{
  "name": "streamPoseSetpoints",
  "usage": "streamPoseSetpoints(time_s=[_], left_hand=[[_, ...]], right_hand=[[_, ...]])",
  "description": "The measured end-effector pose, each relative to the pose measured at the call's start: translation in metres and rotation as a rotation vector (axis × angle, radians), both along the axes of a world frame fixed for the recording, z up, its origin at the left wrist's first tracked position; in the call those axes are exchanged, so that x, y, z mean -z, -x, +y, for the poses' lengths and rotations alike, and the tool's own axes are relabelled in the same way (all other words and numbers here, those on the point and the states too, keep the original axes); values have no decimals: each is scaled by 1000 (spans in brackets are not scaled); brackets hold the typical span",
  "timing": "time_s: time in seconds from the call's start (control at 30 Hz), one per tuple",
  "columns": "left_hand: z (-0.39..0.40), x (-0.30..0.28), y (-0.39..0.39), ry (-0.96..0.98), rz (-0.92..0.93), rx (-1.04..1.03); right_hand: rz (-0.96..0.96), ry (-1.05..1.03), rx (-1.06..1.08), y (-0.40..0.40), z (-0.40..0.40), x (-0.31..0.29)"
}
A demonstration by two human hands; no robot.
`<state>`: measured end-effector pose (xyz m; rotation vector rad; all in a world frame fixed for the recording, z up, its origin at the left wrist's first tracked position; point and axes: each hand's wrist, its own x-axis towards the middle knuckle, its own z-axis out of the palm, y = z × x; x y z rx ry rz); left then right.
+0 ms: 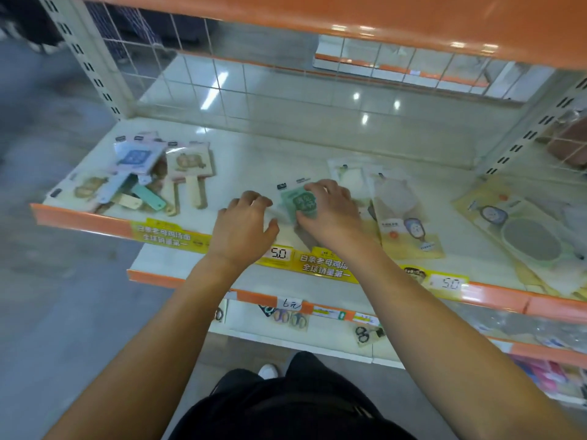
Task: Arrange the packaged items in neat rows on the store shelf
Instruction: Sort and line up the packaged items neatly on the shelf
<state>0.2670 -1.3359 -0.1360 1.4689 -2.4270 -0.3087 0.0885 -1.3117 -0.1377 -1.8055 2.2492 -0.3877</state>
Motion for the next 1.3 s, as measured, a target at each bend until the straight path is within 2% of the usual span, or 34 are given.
streamPoseSetpoints(time_s=[0.13,0.27,0.9,1.3], left_hand=[[1,-1,-9,-21,-8,-66],[3,-4,-12,-33,-2,-133],[28,4,19,-36,9,-224],[-7,-3,-44,11,19,-295]], right_hand=[[10,-75,-43,-10,-6,8],[121,-149,-85,-11,-8,14],[81,-8,-197,8,-2,17],[6,216,-205,-50,-54,-22]])
